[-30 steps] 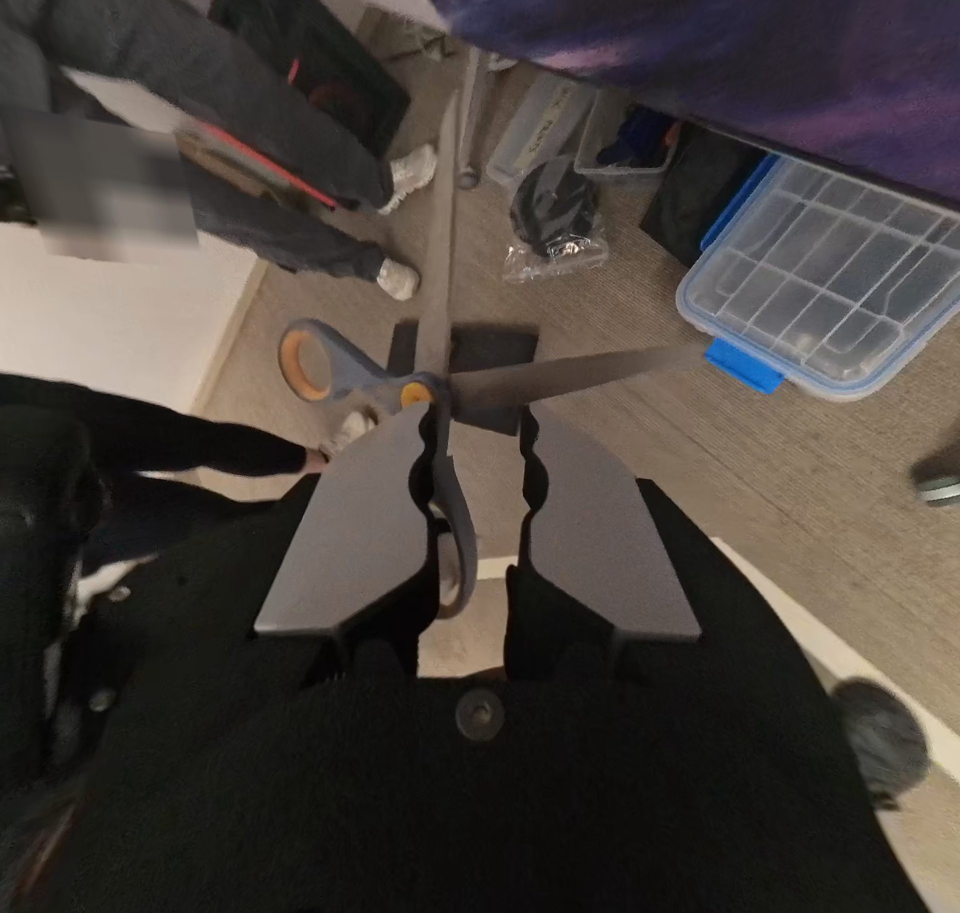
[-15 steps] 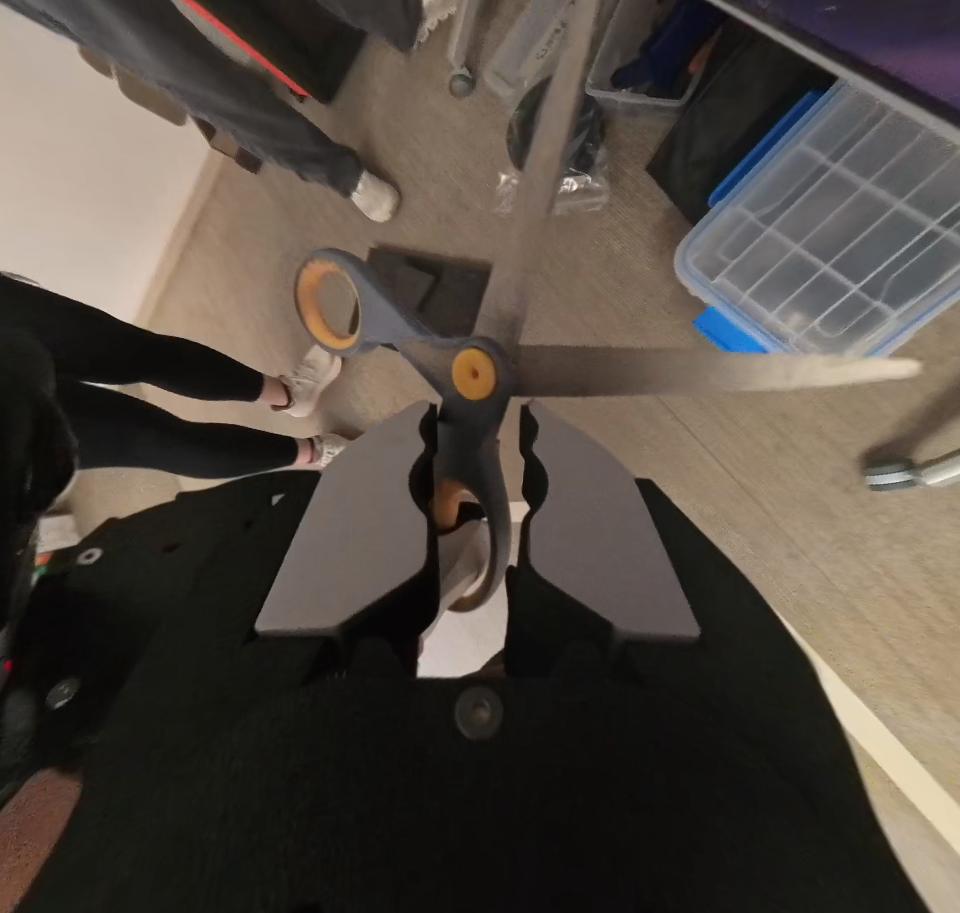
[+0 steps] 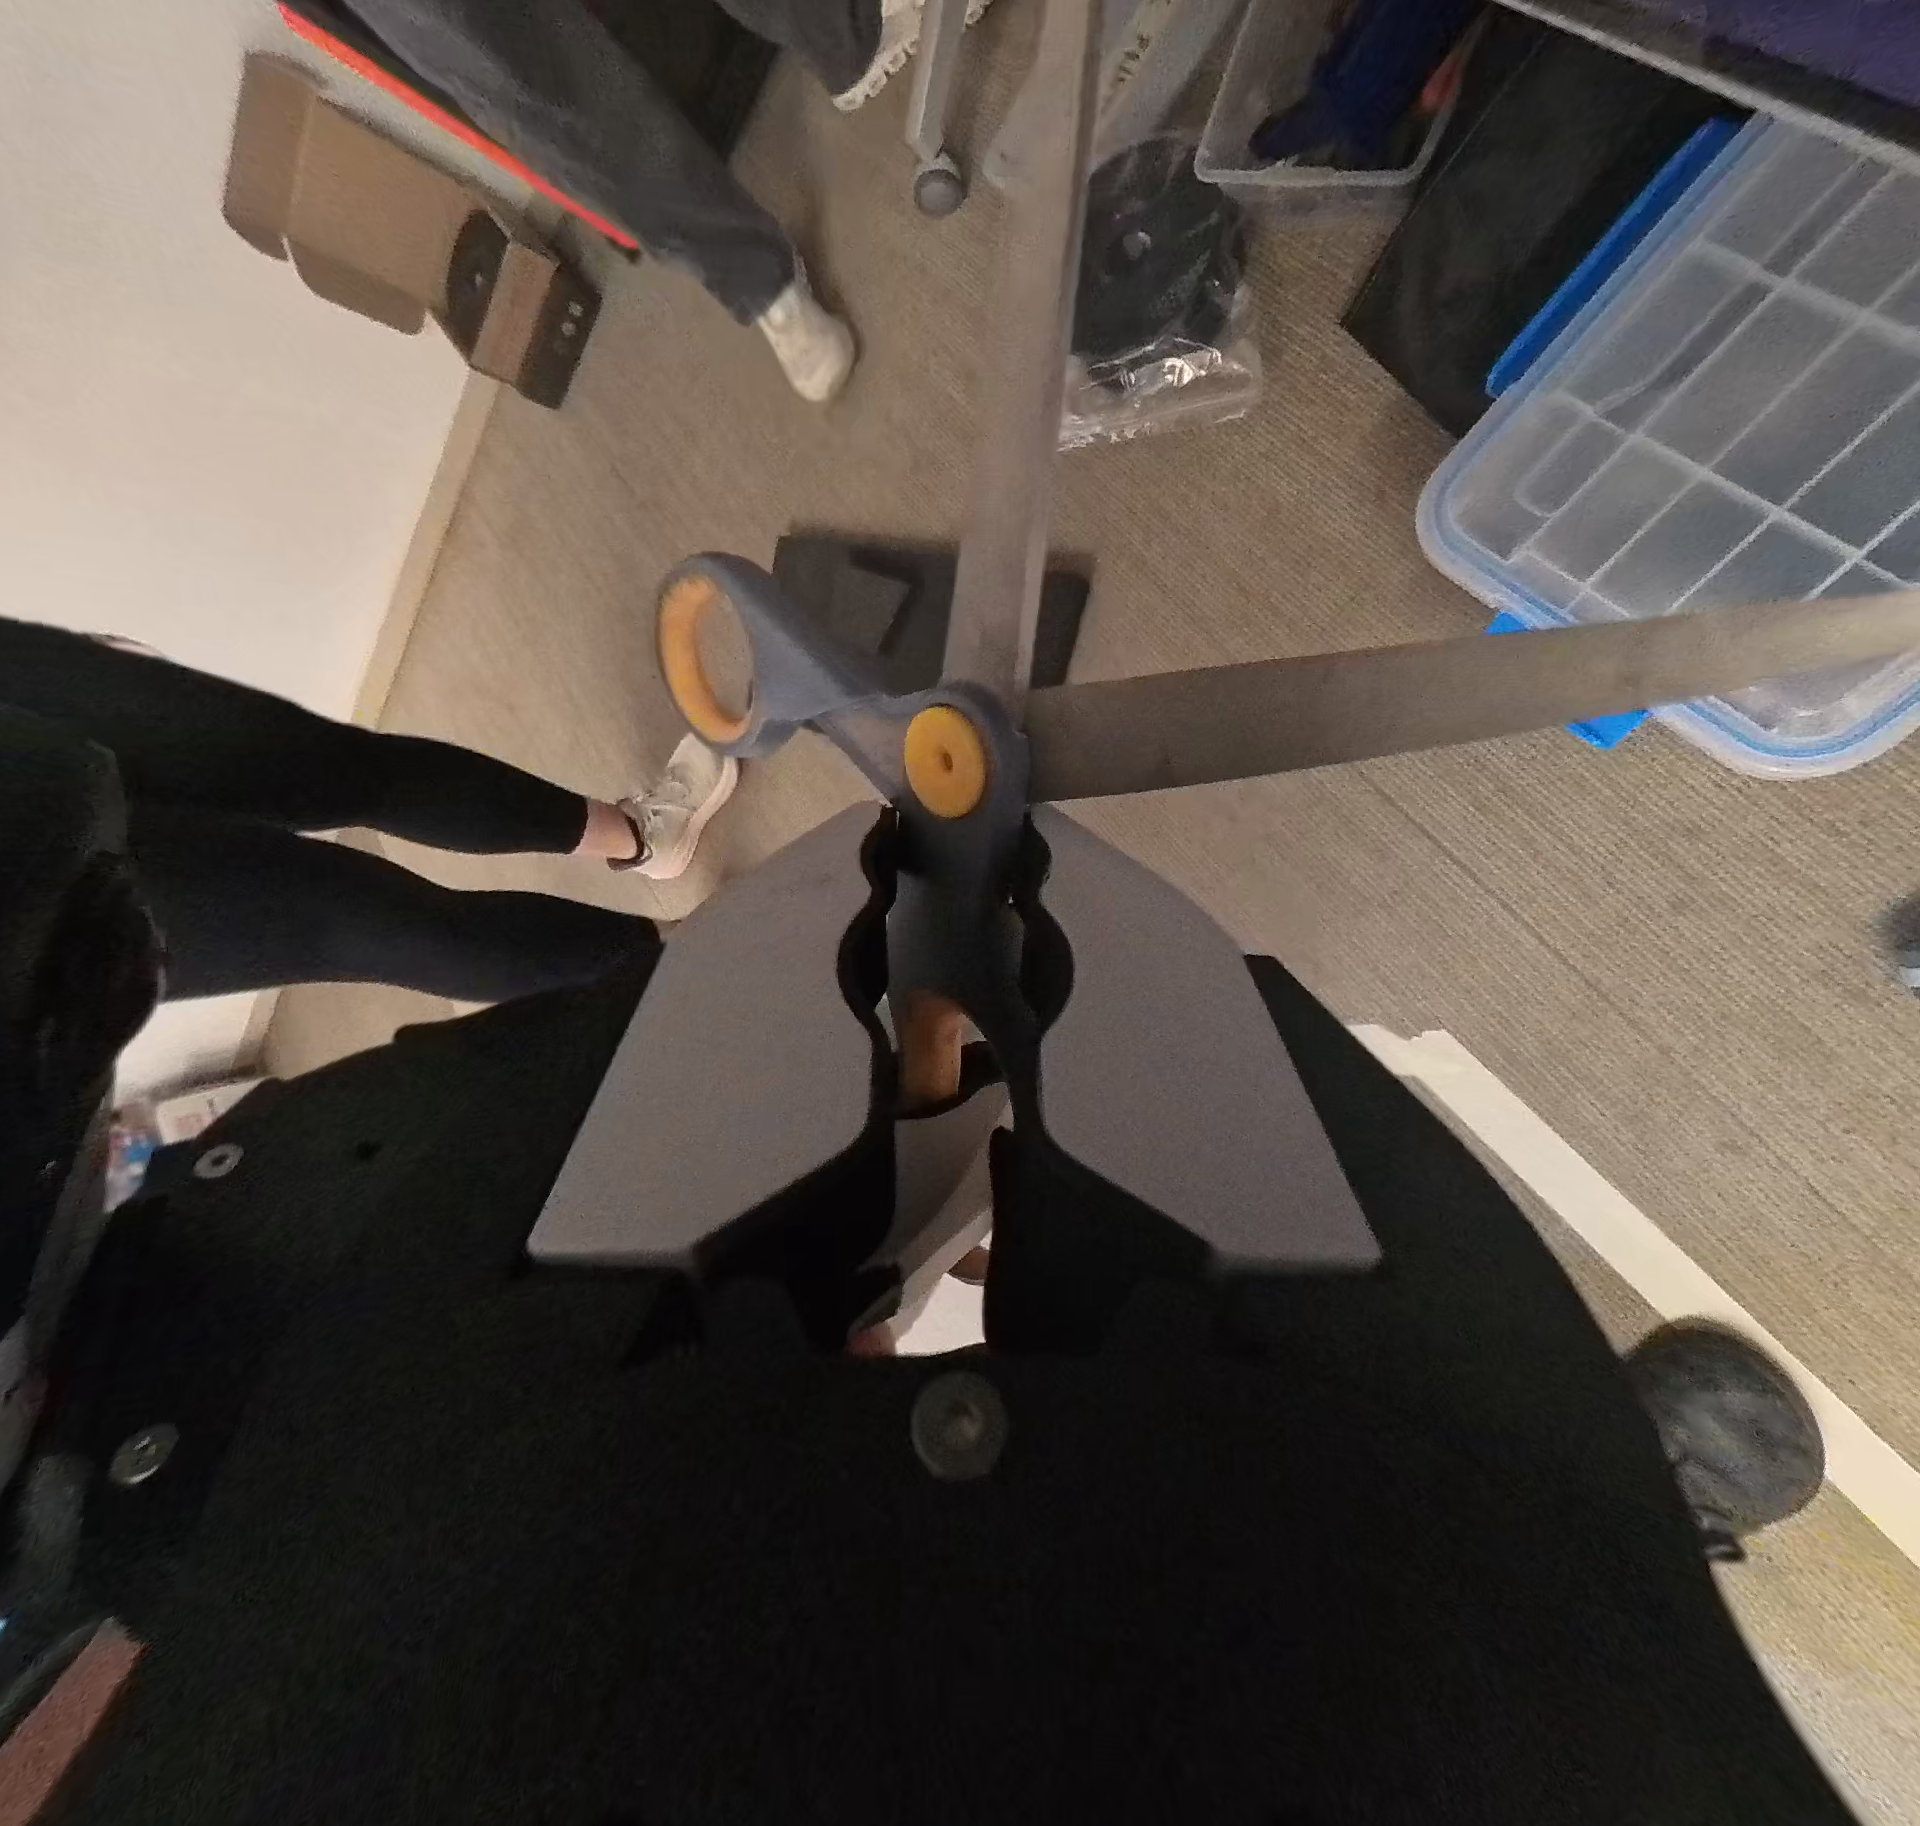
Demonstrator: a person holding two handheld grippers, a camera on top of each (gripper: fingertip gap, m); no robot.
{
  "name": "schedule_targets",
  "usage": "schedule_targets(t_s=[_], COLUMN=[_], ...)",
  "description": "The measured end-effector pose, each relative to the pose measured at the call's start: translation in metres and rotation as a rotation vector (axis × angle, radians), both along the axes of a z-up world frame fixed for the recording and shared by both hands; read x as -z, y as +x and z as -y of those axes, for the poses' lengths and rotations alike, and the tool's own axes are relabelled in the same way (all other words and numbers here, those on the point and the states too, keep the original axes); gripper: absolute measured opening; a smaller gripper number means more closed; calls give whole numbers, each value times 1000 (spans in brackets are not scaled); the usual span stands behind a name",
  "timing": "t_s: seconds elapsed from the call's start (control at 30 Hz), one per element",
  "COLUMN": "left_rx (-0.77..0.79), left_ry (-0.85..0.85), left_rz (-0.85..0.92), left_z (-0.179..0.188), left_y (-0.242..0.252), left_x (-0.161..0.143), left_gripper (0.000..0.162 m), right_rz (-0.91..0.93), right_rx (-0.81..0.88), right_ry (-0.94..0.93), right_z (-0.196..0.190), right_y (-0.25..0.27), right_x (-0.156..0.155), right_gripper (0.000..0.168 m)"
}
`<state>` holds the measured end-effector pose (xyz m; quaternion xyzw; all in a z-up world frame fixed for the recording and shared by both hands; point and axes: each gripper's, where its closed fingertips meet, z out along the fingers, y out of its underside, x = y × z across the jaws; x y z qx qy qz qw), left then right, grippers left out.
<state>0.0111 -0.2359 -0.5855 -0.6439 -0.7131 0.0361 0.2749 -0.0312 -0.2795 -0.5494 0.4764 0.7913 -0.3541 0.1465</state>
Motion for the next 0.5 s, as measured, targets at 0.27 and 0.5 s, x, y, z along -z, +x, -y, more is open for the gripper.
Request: schedule_targets(t_s=[0.27, 0.5], left_rx=[32, 72], left_ry=[-7, -7], left_rz=[46, 75], left_z=[15, 20], left_y=[-5, -6], left_x=[18, 20], left_gripper=[5, 6], right_rz=[45, 82], right_rx=[101, 135], right_ry=[22, 6], right_z=[11, 14], right_y=[-10, -13], right_x=[20, 24], right_gripper=[20, 20])
